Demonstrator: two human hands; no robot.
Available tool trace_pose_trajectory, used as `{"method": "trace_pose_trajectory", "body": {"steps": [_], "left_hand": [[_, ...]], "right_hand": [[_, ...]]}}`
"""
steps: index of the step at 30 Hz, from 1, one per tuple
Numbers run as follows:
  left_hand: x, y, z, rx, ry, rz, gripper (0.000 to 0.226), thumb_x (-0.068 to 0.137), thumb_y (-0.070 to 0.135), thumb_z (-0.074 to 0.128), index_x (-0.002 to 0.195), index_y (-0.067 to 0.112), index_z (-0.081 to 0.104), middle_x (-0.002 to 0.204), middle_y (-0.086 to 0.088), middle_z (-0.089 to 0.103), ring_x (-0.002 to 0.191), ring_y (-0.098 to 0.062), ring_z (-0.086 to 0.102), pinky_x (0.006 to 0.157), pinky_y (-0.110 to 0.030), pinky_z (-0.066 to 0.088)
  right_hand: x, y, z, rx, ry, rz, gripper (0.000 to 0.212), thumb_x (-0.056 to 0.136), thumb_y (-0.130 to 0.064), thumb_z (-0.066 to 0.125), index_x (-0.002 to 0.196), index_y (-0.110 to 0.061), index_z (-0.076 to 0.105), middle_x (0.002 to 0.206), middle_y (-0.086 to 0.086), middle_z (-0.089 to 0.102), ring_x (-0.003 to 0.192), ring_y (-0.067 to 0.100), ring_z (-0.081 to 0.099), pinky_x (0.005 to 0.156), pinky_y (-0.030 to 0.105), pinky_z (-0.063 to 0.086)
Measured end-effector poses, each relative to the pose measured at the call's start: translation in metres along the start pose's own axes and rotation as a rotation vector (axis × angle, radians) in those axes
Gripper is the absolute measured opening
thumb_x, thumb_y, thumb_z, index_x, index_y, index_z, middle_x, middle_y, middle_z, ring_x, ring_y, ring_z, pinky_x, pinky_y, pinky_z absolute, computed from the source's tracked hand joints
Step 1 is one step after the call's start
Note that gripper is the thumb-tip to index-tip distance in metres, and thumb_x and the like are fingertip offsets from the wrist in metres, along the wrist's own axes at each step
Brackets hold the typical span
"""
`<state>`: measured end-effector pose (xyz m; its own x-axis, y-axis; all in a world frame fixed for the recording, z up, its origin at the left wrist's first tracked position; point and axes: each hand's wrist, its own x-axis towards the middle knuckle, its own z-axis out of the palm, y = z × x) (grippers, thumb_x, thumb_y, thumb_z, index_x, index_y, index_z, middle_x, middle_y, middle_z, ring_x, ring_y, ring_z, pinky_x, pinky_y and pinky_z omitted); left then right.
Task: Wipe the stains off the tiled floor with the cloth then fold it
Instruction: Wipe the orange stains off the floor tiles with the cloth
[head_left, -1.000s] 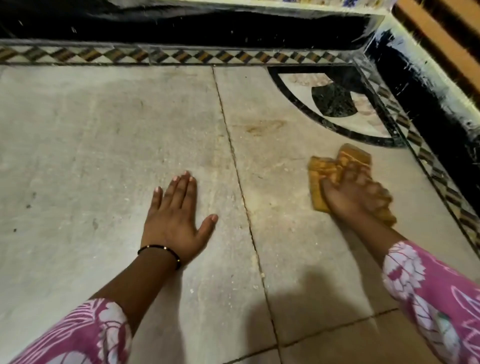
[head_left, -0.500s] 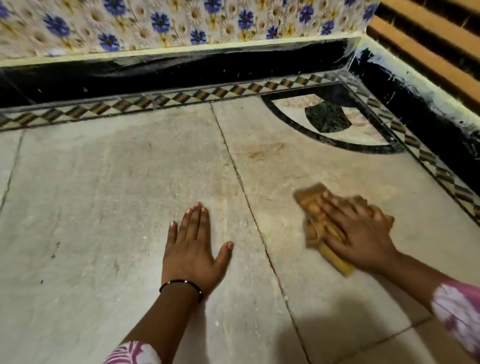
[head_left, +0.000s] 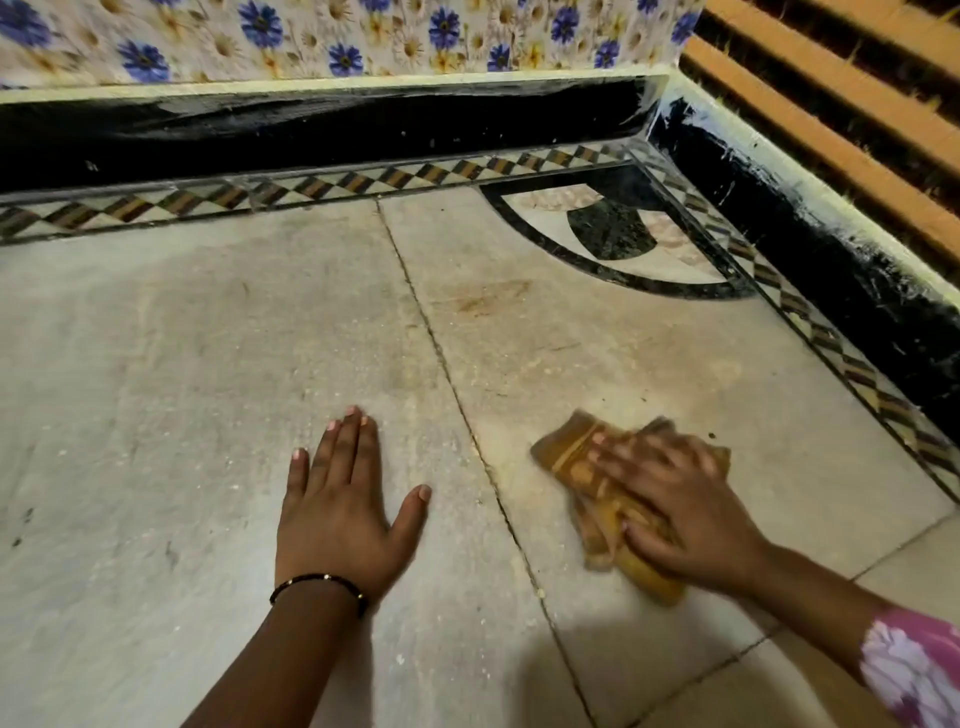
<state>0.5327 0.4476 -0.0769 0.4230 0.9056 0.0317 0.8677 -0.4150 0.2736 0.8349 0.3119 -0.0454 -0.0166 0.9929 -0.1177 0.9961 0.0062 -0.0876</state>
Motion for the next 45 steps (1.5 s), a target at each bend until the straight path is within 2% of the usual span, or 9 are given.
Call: {"method": "trace_pose_trajectory", "body": {"steps": [5,9,13,16,22,29,32,38,45], "left_hand": [[0.0,0.002,-0.001,0.009,-0.021,-0.001,0.086,0.085,0.068,0.014,0.151,0.015,0.005,0.159,0.001,-0.002,0.145,-0.012,-0.005,0.116,-0.036,-0.007],[0.0,0.002,-0.003,0.028,-0.027,-0.01,0.086,0.085,0.069,0.013,0.152,0.015,0.006,0.159,0.001,-0.001,0.145,-0.013,-0.003,0.116,-0.036,-0.006],[0.003,0.006,-0.005,0.023,-0.017,0.006,0.086,0.086,0.068,0.018,0.151,0.014,0.011,0.159,-0.002,0.005,0.146,-0.016,0.004,0.116,-0.036,-0.005],[0.001,0.004,-0.002,0.01,-0.009,0.003,0.084,0.087,0.067,0.02,0.151,0.014,0.008,0.159,-0.001,0.003,0.146,-0.015,0.001,0.115,-0.035,-0.009],[0.0,0.003,-0.003,0.013,0.003,-0.001,0.084,0.088,0.067,0.018,0.152,0.015,0.004,0.159,0.0,-0.001,0.146,-0.014,-0.004,0.115,-0.035,-0.01],[0.001,0.004,-0.006,0.028,-0.02,-0.013,0.084,0.087,0.066,0.023,0.151,0.014,0.01,0.16,-0.002,0.006,0.146,-0.017,0.003,0.116,-0.036,-0.006],[0.0,0.002,-0.003,0.021,-0.026,-0.015,0.084,0.088,0.066,0.023,0.151,0.014,0.007,0.16,-0.001,0.001,0.146,-0.016,-0.002,0.116,-0.036,-0.008],[0.0,0.003,-0.003,0.007,-0.026,-0.028,0.083,0.089,0.066,0.022,0.152,0.015,0.002,0.16,0.0,-0.003,0.146,-0.015,-0.006,0.117,-0.038,-0.007],[0.001,0.0,-0.006,0.011,-0.021,-0.02,0.084,0.087,0.068,0.028,0.151,0.016,0.013,0.16,0.0,0.007,0.146,-0.014,0.004,0.116,-0.034,-0.007]], "right_hand": [[0.077,0.003,-0.011,-0.106,0.017,0.55,0.069,0.083,-0.064,0.016,0.148,-0.038,0.014,0.157,-0.01,0.017,0.136,0.027,0.021,0.103,0.051,0.022],[0.105,-0.061,-0.013,-0.089,-0.073,0.233,0.07,0.085,-0.06,0.022,0.149,-0.035,0.008,0.158,-0.008,0.012,0.139,0.03,0.017,0.107,0.058,0.014],[0.036,-0.106,0.002,-0.097,-0.038,-0.056,0.068,0.079,-0.055,0.041,0.143,-0.036,0.031,0.148,-0.008,0.039,0.126,0.026,0.044,0.1,0.058,0.03],[-0.004,-0.072,0.007,-0.122,-0.006,-0.076,0.067,0.074,-0.052,0.044,0.139,-0.037,0.036,0.142,-0.006,0.047,0.118,0.024,0.051,0.09,0.057,0.04],[0.081,-0.002,-0.017,-0.009,0.023,0.612,0.066,0.087,-0.064,0.017,0.148,-0.038,0.014,0.158,-0.007,0.012,0.132,0.032,0.023,0.106,0.053,0.02],[0.091,-0.095,-0.008,-0.095,-0.085,0.013,0.069,0.081,-0.061,0.015,0.147,-0.044,0.004,0.158,-0.011,0.007,0.132,0.027,0.018,0.105,0.054,0.013],[0.059,-0.065,-0.01,-0.035,-0.121,0.019,0.077,0.072,-0.068,0.013,0.146,-0.047,0.004,0.159,-0.012,0.001,0.136,0.031,0.017,0.105,0.053,0.013],[0.145,-0.027,-0.044,-0.055,-0.116,0.459,0.067,0.091,-0.062,0.026,0.148,-0.038,0.002,0.159,-0.001,0.002,0.134,0.034,0.019,0.103,0.05,0.021],[0.12,-0.117,-0.008,-0.167,-0.072,-0.114,0.07,0.08,-0.063,0.018,0.147,-0.043,0.011,0.158,0.0,0.015,0.124,0.029,0.024,0.097,0.05,0.022]]}}
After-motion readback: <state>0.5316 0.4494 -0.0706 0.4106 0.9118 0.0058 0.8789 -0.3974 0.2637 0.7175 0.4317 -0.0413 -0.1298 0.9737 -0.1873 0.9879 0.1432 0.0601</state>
